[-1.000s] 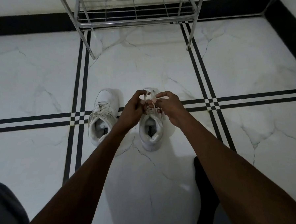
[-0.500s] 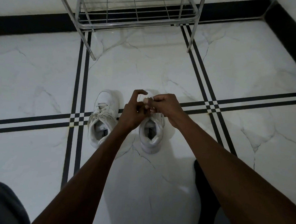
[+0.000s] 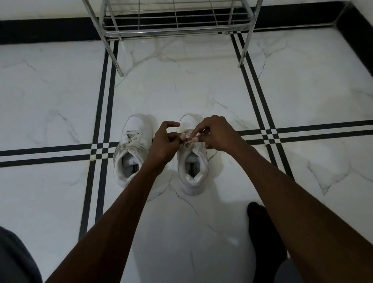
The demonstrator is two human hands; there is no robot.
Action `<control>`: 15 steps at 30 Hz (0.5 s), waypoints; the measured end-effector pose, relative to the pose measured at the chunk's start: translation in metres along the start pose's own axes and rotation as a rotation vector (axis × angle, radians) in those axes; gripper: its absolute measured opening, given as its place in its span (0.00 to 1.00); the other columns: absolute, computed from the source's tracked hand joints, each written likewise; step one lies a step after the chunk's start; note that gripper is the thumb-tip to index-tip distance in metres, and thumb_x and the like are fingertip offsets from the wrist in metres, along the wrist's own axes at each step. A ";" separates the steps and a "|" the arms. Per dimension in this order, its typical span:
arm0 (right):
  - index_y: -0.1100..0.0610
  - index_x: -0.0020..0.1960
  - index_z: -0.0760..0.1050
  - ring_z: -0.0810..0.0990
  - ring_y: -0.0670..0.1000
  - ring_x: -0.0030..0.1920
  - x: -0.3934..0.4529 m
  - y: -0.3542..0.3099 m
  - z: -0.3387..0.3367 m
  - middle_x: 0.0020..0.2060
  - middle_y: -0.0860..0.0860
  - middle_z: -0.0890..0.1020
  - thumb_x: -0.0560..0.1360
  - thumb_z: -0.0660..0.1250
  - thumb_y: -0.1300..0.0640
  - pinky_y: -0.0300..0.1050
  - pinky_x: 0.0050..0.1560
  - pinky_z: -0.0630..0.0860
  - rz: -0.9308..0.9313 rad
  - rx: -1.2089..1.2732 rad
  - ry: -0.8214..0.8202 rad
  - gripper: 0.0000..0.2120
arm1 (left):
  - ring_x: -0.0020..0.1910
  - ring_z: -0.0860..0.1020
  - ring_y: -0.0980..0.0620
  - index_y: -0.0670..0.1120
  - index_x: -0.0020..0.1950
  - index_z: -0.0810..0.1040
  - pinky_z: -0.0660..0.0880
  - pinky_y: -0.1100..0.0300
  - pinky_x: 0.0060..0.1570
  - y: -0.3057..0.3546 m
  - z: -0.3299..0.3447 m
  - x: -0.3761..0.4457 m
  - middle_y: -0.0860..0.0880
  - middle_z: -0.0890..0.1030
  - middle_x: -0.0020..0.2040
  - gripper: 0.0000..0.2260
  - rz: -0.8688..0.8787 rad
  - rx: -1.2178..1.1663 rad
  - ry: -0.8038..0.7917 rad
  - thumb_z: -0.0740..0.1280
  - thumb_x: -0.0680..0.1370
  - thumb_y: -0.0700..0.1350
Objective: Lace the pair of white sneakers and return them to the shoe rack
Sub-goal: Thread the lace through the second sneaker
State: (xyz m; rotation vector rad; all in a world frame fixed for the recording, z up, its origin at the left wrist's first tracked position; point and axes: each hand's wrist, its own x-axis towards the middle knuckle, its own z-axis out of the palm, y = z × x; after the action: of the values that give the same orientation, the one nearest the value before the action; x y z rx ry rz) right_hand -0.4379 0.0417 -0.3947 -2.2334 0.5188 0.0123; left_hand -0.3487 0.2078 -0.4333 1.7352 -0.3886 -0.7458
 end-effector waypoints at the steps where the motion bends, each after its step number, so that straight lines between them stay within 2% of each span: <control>1: 0.55 0.45 0.87 0.85 0.54 0.38 0.000 -0.002 0.001 0.41 0.55 0.86 0.69 0.77 0.61 0.51 0.42 0.84 -0.046 -0.058 0.025 0.05 | 0.46 0.85 0.52 0.46 0.66 0.73 0.79 0.50 0.50 0.001 0.000 -0.001 0.45 0.88 0.47 0.15 0.014 -0.003 0.005 0.69 0.81 0.39; 3: 0.54 0.42 0.87 0.84 0.52 0.39 0.001 -0.004 0.005 0.38 0.53 0.86 0.68 0.76 0.62 0.51 0.44 0.82 -0.110 -0.120 0.096 0.05 | 0.46 0.86 0.53 0.44 0.66 0.73 0.79 0.55 0.47 0.003 0.000 -0.004 0.45 0.88 0.48 0.15 0.030 -0.031 0.003 0.69 0.80 0.39; 6: 0.56 0.39 0.84 0.82 0.49 0.37 -0.001 -0.003 0.017 0.37 0.51 0.84 0.67 0.77 0.61 0.51 0.41 0.81 -0.113 -0.118 0.225 0.03 | 0.45 0.86 0.53 0.43 0.66 0.74 0.77 0.62 0.42 0.008 -0.001 -0.006 0.46 0.88 0.50 0.15 0.052 -0.062 0.001 0.69 0.80 0.37; 8: 0.55 0.37 0.82 0.80 0.49 0.38 -0.002 -0.002 0.023 0.37 0.51 0.83 0.67 0.77 0.60 0.47 0.38 0.80 -0.083 -0.115 0.289 0.04 | 0.49 0.86 0.52 0.45 0.66 0.74 0.77 0.64 0.42 0.011 0.001 -0.007 0.48 0.88 0.54 0.14 0.074 -0.076 -0.017 0.66 0.81 0.37; 11: 0.58 0.38 0.81 0.81 0.48 0.37 -0.003 -0.002 0.026 0.36 0.52 0.83 0.67 0.76 0.63 0.40 0.37 0.77 -0.044 0.009 0.325 0.04 | 0.51 0.85 0.54 0.44 0.69 0.74 0.76 0.67 0.42 0.012 0.003 -0.007 0.47 0.86 0.59 0.16 0.109 -0.066 -0.048 0.62 0.82 0.35; 13: 0.60 0.40 0.82 0.82 0.46 0.36 -0.003 -0.004 0.025 0.35 0.51 0.84 0.68 0.75 0.63 0.32 0.35 0.75 -0.003 0.118 0.320 0.02 | 0.51 0.85 0.51 0.46 0.71 0.74 0.79 0.63 0.43 0.011 0.003 -0.004 0.47 0.86 0.60 0.19 0.116 -0.041 -0.086 0.62 0.82 0.33; 15: 0.60 0.42 0.83 0.84 0.45 0.37 -0.003 -0.002 0.022 0.37 0.50 0.86 0.69 0.76 0.61 0.28 0.34 0.75 0.042 0.199 0.308 0.04 | 0.52 0.86 0.46 0.47 0.69 0.77 0.83 0.51 0.48 0.009 0.003 0.000 0.45 0.86 0.58 0.18 0.110 0.014 -0.097 0.63 0.81 0.33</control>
State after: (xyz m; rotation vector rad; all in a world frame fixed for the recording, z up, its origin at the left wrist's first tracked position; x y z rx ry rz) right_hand -0.4359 0.0603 -0.4072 -2.0375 0.7012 -0.3518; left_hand -0.3499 0.2030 -0.4247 1.6808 -0.5521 -0.7508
